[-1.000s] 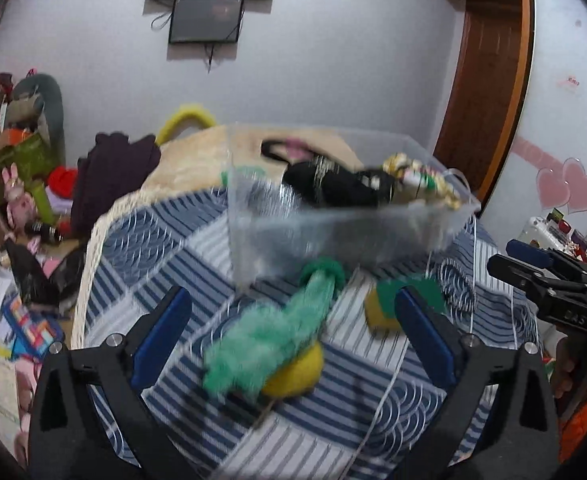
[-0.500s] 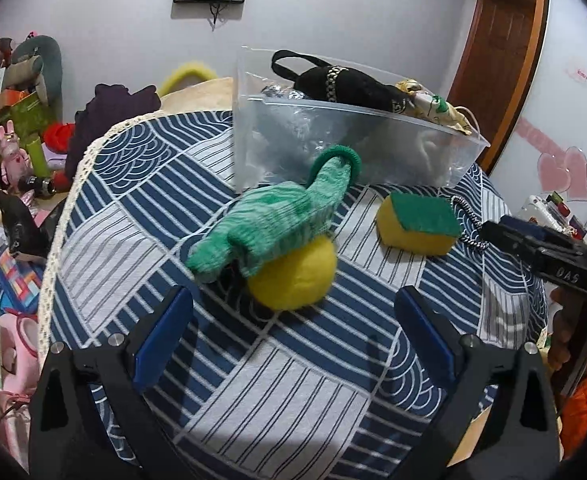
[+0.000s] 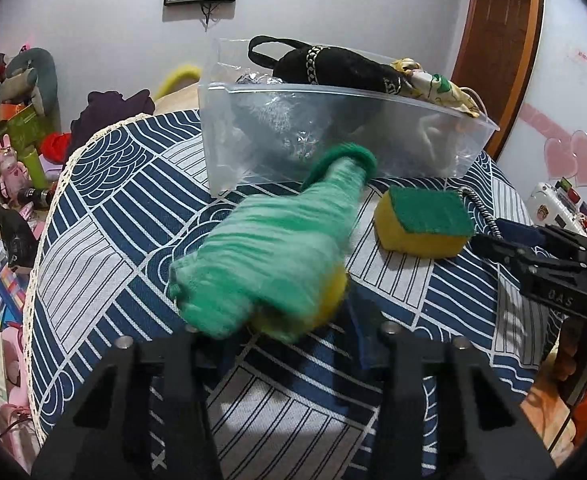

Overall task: Organize soft objects
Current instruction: 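Grasp the beaded bracelet with the right tool while the left tool grasps the yellow ball, then carry the bracelet and yellow ball over the box and release them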

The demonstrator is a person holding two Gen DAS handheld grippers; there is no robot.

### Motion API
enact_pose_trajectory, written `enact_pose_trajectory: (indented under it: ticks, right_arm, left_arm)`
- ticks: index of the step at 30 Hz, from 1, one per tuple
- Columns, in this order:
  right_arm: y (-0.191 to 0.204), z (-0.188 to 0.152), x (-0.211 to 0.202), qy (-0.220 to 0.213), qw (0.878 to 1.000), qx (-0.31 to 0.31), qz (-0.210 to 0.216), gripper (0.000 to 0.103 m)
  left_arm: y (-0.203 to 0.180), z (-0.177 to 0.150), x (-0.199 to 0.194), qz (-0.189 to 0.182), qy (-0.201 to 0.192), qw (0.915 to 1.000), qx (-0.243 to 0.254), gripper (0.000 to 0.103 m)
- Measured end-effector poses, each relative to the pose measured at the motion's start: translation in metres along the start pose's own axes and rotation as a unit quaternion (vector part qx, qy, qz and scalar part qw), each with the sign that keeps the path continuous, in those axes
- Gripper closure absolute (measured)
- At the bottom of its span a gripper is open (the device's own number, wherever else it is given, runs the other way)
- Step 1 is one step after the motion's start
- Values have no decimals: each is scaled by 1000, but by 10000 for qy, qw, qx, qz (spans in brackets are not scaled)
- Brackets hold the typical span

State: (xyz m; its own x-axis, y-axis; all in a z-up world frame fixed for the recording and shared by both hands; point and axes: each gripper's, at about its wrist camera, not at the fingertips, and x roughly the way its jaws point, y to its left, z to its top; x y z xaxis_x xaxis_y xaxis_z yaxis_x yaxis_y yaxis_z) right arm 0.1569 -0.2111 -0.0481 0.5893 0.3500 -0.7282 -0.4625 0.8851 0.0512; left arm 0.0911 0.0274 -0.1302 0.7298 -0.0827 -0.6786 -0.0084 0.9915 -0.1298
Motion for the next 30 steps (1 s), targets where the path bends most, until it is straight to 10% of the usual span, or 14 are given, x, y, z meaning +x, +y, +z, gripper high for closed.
enact_pose_trajectory:
  ticks: [6, 30]
  right_arm:
    - [-5, -1, -7, -51, 10000, 41, 13, 87]
    - [22, 57, -80, -1513, 9882, -133, 210, 87]
  left_arm:
    - [0, -1, -11, -135, -93, 9999, 29, 60]
    - [-16, 59, -84, -72, -1470, 9884, 386, 60]
